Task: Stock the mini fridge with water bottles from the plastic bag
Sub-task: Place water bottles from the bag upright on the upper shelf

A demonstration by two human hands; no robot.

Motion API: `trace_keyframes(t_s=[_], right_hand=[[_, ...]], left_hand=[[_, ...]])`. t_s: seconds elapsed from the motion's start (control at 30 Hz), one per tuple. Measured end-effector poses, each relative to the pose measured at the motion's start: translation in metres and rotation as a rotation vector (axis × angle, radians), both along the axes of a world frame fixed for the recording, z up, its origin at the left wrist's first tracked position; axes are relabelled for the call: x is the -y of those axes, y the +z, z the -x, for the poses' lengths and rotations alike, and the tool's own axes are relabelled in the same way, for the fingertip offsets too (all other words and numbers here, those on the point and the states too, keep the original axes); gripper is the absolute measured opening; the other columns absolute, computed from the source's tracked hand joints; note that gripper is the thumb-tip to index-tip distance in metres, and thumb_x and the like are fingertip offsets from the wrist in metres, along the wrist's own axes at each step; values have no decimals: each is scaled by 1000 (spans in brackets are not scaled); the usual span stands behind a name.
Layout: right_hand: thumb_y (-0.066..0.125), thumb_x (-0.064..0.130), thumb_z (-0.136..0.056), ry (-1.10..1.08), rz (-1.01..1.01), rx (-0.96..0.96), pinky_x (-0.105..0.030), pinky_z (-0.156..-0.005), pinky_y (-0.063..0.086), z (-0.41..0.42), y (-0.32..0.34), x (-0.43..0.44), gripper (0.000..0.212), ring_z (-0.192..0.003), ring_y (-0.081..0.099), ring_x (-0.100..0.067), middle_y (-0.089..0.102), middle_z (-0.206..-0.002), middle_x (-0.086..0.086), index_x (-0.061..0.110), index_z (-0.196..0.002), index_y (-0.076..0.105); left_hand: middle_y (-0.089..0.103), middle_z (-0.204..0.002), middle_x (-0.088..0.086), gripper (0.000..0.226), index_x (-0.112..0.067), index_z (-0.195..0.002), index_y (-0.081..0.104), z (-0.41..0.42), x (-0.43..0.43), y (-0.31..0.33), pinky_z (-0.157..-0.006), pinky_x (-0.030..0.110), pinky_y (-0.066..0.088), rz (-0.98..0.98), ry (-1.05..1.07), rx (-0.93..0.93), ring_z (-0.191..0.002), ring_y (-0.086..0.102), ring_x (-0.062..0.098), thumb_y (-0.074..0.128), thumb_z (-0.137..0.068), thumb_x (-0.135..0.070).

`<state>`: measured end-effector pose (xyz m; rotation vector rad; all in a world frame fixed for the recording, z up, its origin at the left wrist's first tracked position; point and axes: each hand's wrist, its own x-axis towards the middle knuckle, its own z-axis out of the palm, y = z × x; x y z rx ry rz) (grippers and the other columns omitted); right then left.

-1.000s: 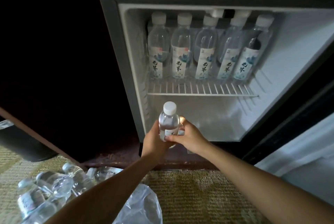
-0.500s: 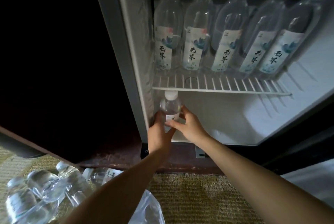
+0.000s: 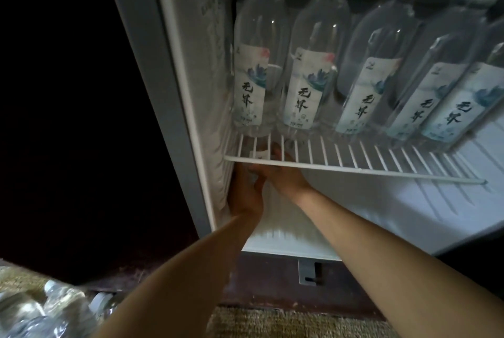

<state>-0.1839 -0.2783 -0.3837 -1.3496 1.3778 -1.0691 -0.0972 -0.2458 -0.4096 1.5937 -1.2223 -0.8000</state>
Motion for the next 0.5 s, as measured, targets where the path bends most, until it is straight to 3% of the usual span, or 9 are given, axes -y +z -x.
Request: trace_keyframes(t_s=[0.07,0.17,0.23,0.3,0.4,0.47,0.5], right_hand=[[75,7,-78,13,54,-55,-40,-86,53,0,0,9,41,-100,63,-24,67,-108,-11,6,-116,59],[67,2,-85,-32,121,-103,-6,-72,47,-5,-2,11,39,-91,58,-11,62,-105,-4,3,-122,56],[67,3,-86,-66,164,-136,3,-64,40,-9,-5,12,38,-84,56,-4,60,-100,-1,6,-122,55],[67,4,-86,-98,198,-149,5,-66,37,-13,-11,16,36,-91,58,-9,59,-100,1,7,-120,57],[69,10,-86,-114,212,-198,5,-71,36,-14,-13,17,39,-100,57,-15,60,-105,1,9,-123,56],[72,18,-84,-81,206,-256,-7,-80,41,-13,-12,17,45,-100,56,-13,61,-109,0,11,-125,55],[73,20,-82,-58,204,-258,-19,-88,46,-11,-12,18,45,-101,58,-15,63,-111,-2,11,-123,56]], left_hand=[[54,-132,10,48,-8,-135,47,1,6,-2,-96,18,35,-13,34,51,-124,48,25,62,-90,-13],[49,-139,6,48,-14,-140,42,2,2,-10,-92,4,21,-24,83,92,-129,44,21,55,-94,-15],[45,-143,9,52,-14,-145,35,1,-1,-13,-105,14,28,-11,41,135,-131,43,25,50,-95,-12],[47,-141,13,51,-13,-146,32,-3,0,-22,-107,34,38,5,-2,164,-128,46,28,43,-96,-8],[34,-149,-11,60,-30,-151,16,-3,-10,-26,-106,16,25,12,27,202,-132,32,2,36,-98,-12],[25,-153,-13,67,-33,-151,7,0,-17,-27,-104,13,20,36,14,241,-133,28,1,37,-96,-9],[23,-155,-12,70,-33,-151,4,0,-20,-27,-105,13,21,40,2,245,-135,29,4,38,-95,-8]])
